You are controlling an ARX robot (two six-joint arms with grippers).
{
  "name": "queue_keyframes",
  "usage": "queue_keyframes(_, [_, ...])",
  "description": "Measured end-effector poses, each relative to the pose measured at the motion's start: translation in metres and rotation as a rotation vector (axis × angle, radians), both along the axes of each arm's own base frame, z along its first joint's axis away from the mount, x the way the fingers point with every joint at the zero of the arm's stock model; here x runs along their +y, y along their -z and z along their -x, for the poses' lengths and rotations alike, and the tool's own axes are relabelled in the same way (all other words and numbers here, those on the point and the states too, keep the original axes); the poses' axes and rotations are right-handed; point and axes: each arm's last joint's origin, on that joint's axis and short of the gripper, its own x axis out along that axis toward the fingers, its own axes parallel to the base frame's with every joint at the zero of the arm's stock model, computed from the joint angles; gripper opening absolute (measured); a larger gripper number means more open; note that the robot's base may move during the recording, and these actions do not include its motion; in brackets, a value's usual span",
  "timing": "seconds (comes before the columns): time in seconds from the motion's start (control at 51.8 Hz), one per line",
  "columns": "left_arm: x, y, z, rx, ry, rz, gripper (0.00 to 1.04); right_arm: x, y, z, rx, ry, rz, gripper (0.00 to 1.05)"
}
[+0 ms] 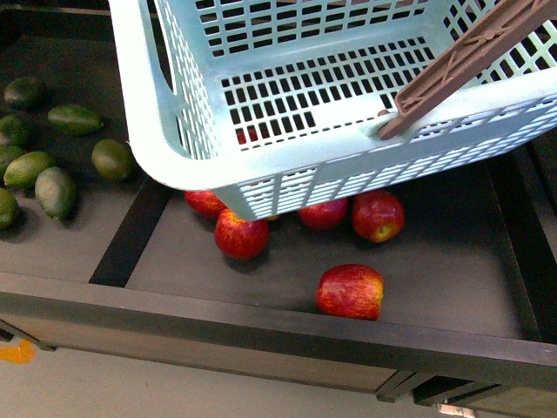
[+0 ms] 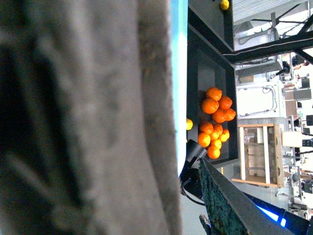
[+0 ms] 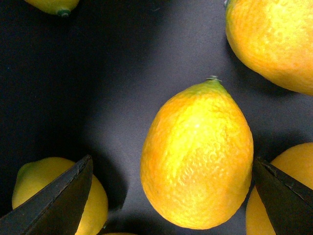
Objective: Pick lemon and mango into basket
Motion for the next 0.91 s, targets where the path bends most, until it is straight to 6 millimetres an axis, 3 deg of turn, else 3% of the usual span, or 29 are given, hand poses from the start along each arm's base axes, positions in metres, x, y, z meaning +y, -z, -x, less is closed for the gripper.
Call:
queue_keyframes(0.715, [0.0,0.0,0.0,0.0,0.0,0.0,0.28,-0.01,0.023,-0.021,0.05,-0.046,0.011,0.96])
queue_keyframes(0.908, [0.0,0.0,0.0,0.0,0.0,0.0,0.28,-0.011,0.023,-0.021,0.057,-0.083,0.022,0.71])
